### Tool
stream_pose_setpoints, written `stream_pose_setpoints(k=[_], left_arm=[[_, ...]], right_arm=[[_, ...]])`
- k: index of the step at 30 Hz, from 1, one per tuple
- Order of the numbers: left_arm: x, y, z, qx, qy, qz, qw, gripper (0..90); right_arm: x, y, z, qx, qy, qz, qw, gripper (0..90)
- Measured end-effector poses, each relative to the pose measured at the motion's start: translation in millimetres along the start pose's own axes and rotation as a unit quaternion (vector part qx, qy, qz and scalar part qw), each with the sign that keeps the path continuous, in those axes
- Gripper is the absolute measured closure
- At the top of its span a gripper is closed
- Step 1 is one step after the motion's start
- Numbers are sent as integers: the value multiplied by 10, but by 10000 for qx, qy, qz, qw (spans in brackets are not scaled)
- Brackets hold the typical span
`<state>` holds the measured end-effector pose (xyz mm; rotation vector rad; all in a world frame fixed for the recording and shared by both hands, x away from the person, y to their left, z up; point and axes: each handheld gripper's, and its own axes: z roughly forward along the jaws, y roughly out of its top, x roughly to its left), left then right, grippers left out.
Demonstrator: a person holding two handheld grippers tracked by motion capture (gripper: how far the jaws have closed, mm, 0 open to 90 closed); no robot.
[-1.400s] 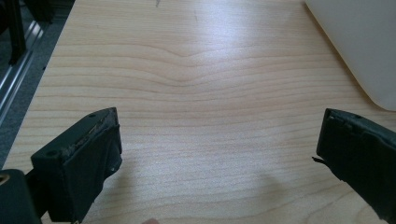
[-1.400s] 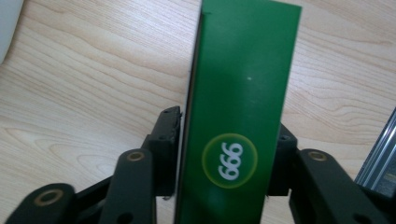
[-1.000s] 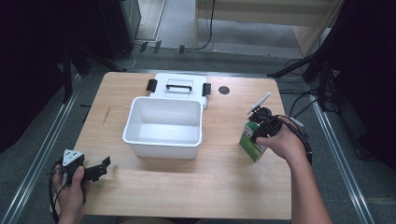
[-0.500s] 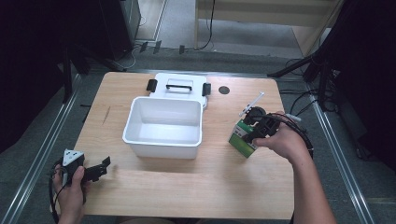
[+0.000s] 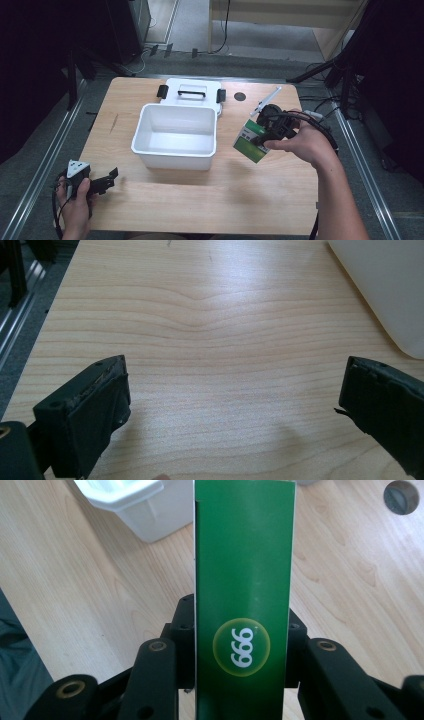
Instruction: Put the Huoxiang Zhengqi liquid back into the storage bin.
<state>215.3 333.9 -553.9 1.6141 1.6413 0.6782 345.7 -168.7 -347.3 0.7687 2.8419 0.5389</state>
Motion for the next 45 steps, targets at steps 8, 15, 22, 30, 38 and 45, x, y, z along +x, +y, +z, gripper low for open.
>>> stream_pose_setpoints(k=[8,15,22,30,38,45], left_arm=[[0,1,0,10,-3,1,10000,10],[0,1,2,16,-4,-2,10000,10],[3,2,3,21,-6,-13,10000,10],[6,2,3,35,-17,-20,10000,10],[8,4,5,57,-33,-12,10000,10],[8,5,4,67,-37,-20,10000,10]], right_arm=[[30,166,-207,37,-110,-178,9998,641],[95,339,-360,-2,-64,-725,9973,644],[142,513,-459,-23,56,-1228,9924,644],[262,738,-517,-18,137,-1886,9820,651],[390,993,-526,-129,277,-2112,9770,651],[467,1175,-448,-103,350,-2300,9725,650]])
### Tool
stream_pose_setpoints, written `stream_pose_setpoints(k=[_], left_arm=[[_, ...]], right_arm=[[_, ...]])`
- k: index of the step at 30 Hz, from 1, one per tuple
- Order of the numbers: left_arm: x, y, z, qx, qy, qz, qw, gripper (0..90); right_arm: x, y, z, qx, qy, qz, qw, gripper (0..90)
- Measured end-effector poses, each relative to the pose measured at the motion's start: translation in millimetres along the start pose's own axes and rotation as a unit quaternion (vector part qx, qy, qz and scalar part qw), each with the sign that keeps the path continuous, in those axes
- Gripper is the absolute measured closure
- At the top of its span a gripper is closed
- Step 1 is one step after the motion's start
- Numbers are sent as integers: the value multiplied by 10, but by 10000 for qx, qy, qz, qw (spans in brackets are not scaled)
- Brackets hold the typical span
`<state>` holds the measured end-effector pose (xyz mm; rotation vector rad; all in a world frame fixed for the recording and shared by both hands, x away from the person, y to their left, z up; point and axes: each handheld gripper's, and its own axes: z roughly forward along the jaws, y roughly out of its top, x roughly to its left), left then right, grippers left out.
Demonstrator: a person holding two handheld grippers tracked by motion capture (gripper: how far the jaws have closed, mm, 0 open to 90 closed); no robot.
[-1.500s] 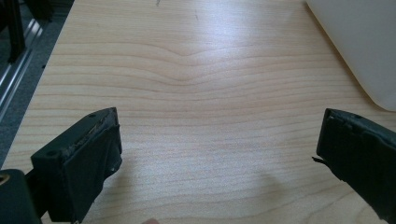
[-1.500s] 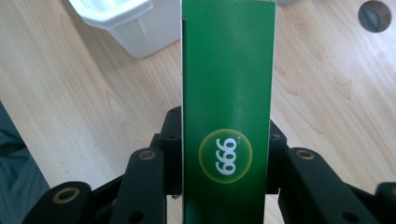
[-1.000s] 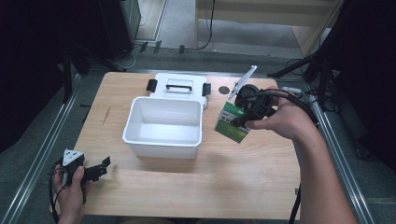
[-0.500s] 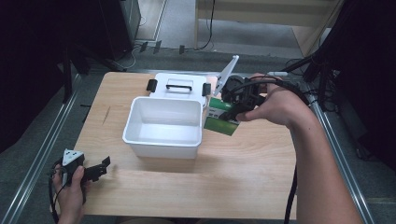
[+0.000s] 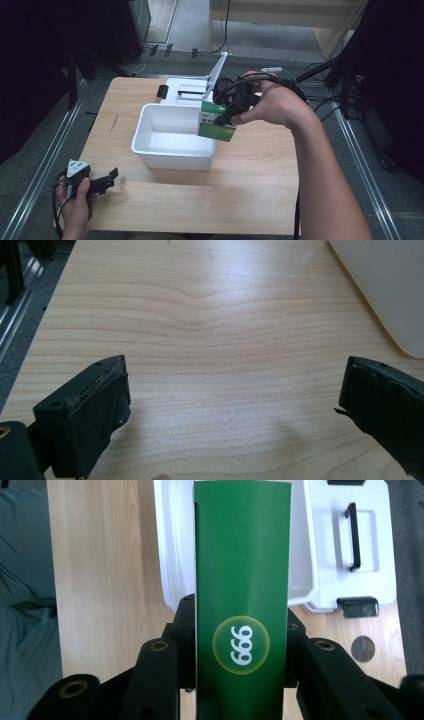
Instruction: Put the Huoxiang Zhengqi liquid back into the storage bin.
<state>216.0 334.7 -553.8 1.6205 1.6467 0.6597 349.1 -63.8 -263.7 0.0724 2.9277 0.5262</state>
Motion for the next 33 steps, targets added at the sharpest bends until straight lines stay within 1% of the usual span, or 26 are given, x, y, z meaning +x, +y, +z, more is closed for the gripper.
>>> stream_pose_setpoints(k=[7,10,14,17,20,22,24,27,30,32,33], left_arm=[[0,0,1,-24,16,-10,10000,10],[-2,0,1,-27,12,4,10000,10],[0,0,1,-33,13,-8,10000,10],[-1,0,2,-37,13,-11,10000,10],[2,1,1,-27,2,-13,10000,10],[2,1,1,-29,2,-13,10000,10],[1,1,2,-29,2,-12,10000,10],[1,0,2,-36,1,-14,10000,10],[-1,0,4,-52,8,-22,10000,10],[0,0,4,-52,9,-5,10000,10],[0,0,5,-55,9,-7,10000,10]], right_arm=[[-25,182,87,-63,41,-152,9999,649],[-46,235,138,-84,80,-168,9998,649],[-73,282,217,-46,134,-198,9997,649],[-89,303,276,-69,132,-335,9993,649],[-94,317,321,-83,143,-393,9991,649],[-97,324,350,-42,142,-396,9991,649],[-107,327,389,-38,177,-453,9988,648],[-111,319,433,36,182,-403,9990,648],[-132,302,486,27,238,-440,9987,648],[-127,291,507,71,238,-390,9989,648],[-129,287,521,54,238,-406,9989,647]])
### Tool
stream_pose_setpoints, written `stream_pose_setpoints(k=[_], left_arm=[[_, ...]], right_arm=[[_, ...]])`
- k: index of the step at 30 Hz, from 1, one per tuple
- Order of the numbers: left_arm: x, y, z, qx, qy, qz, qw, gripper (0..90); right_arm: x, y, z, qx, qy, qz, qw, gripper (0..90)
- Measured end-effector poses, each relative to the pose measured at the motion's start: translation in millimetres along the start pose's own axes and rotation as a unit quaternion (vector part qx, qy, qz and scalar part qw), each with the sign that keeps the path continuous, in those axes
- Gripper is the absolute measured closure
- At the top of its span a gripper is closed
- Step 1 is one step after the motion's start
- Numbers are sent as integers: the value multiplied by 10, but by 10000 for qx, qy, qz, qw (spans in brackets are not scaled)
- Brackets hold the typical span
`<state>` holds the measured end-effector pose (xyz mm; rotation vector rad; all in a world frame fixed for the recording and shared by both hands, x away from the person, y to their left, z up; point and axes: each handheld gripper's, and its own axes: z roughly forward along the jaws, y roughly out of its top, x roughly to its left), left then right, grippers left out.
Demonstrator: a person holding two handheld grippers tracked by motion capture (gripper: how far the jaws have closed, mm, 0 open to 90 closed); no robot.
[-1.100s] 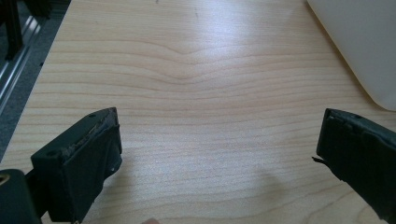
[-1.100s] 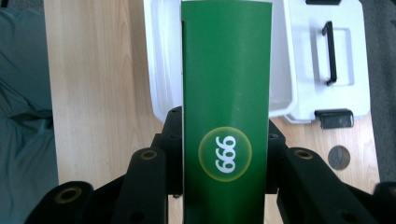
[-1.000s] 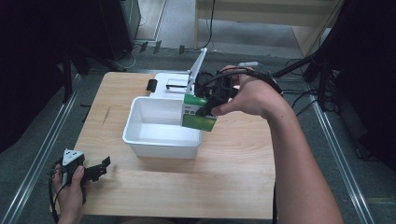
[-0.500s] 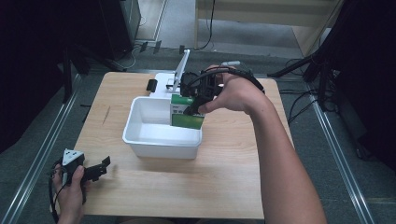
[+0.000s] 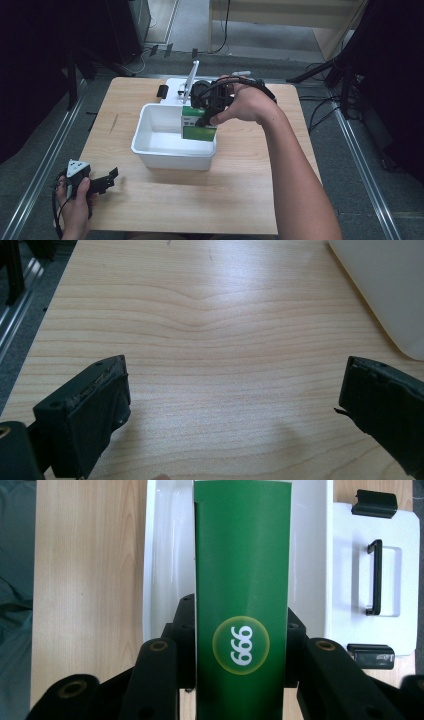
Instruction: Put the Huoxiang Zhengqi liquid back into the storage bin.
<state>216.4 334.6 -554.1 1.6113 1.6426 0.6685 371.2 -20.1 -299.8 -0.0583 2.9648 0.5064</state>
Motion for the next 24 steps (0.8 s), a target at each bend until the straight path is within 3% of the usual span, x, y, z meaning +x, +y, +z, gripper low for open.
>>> stream_pose_setpoints(k=[24], left_arm=[[4,2,-5,35,-14,-4,10000,10]], right_arm=[[-43,-7,410,201,-38,-133,9997,646]])
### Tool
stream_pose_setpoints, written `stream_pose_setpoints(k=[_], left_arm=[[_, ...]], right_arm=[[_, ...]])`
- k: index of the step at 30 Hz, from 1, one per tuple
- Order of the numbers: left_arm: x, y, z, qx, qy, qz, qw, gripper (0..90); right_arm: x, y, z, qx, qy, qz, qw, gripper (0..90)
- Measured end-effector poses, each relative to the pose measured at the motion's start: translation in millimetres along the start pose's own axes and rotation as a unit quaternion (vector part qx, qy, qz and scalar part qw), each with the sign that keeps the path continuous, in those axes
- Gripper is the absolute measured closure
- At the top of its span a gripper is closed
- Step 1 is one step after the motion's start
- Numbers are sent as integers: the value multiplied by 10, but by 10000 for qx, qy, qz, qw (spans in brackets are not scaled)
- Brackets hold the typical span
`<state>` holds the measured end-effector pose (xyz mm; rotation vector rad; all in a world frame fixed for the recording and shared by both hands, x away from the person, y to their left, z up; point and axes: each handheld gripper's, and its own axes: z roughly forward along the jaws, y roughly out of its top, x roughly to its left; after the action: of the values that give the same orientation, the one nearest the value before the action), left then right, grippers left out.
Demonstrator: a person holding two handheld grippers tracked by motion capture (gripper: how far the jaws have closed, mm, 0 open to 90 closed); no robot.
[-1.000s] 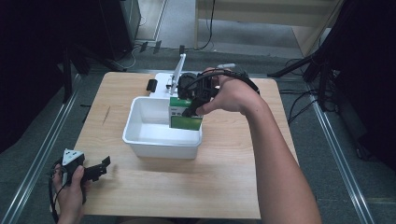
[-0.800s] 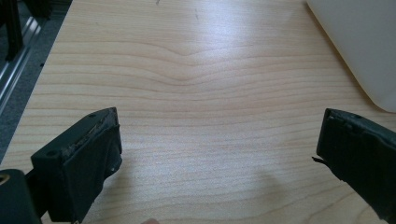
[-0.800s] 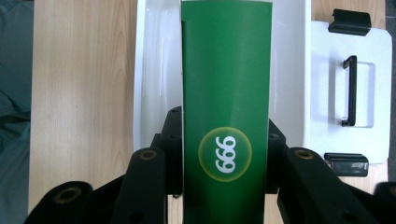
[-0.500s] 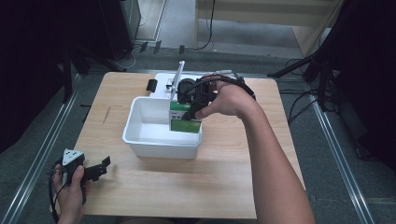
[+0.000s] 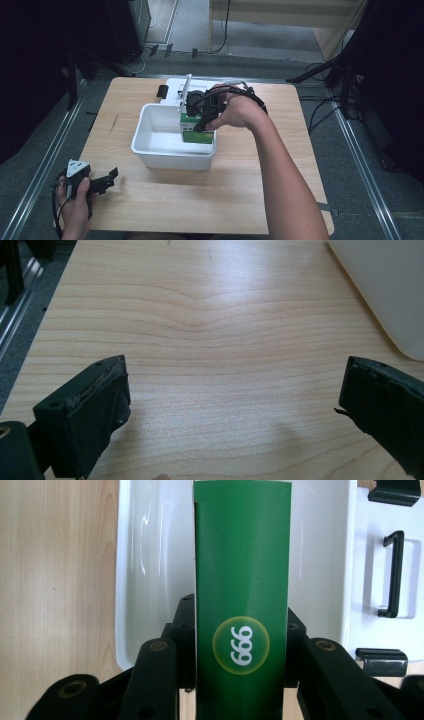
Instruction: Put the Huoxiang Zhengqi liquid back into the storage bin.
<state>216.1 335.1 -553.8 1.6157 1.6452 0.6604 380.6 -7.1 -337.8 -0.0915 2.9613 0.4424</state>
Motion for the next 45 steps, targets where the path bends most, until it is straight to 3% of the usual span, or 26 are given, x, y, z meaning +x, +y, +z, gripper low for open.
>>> stream_pose_setpoints(k=[9,12,15,45], left_arm=[[3,1,1,0,4,8,10000,10],[3,0,1,0,4,3,10000,10],[4,1,1,0,1,6,10000,10],[5,1,6,1,-24,-25,10000,10]], right_arm=[[-4,-22,155,145,80,110,9998,646],[-17,-16,215,161,114,11,9998,645],[-5,-16,245,240,126,91,9996,645],[6,-60,653,489,300,57,9983,636]])
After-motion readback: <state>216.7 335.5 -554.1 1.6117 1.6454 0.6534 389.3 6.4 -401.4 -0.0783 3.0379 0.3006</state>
